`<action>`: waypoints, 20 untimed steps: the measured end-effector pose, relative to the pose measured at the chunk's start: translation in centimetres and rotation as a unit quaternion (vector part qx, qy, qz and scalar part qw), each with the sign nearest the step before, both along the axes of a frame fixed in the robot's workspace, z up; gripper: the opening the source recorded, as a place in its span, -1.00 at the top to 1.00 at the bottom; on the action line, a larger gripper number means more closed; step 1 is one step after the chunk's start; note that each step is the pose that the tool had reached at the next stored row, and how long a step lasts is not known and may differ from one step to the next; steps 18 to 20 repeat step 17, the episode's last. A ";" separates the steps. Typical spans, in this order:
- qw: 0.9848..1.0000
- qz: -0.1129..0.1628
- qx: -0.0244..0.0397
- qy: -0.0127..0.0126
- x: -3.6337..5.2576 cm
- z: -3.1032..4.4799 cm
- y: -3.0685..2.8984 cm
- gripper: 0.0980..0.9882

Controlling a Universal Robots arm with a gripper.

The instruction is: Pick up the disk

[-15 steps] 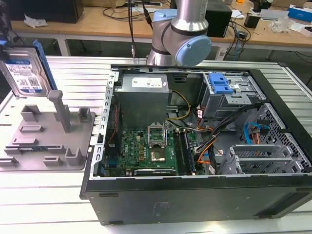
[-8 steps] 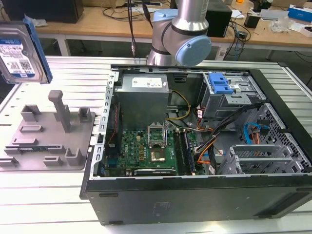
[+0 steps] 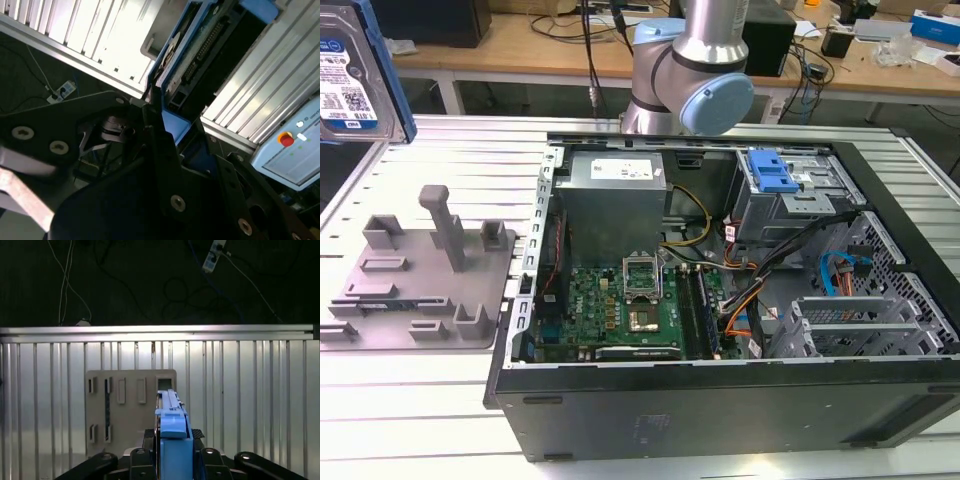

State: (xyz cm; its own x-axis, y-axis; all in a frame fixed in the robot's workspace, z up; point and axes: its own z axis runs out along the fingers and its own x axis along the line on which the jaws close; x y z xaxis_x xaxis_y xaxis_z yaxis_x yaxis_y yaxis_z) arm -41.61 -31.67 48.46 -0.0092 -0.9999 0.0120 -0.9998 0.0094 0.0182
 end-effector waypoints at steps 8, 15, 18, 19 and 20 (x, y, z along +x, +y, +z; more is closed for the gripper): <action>1.000 0.000 0.000 0.000 0.00 0.01 0.00 0.40; 1.000 0.000 0.000 0.000 0.00 0.01 0.00 0.40; 1.000 0.000 -0.001 0.000 0.00 0.00 0.00 0.40; 1.000 0.000 -0.001 0.000 0.00 0.00 0.00 0.40; 1.000 0.000 -0.001 0.000 0.00 0.00 0.00 0.40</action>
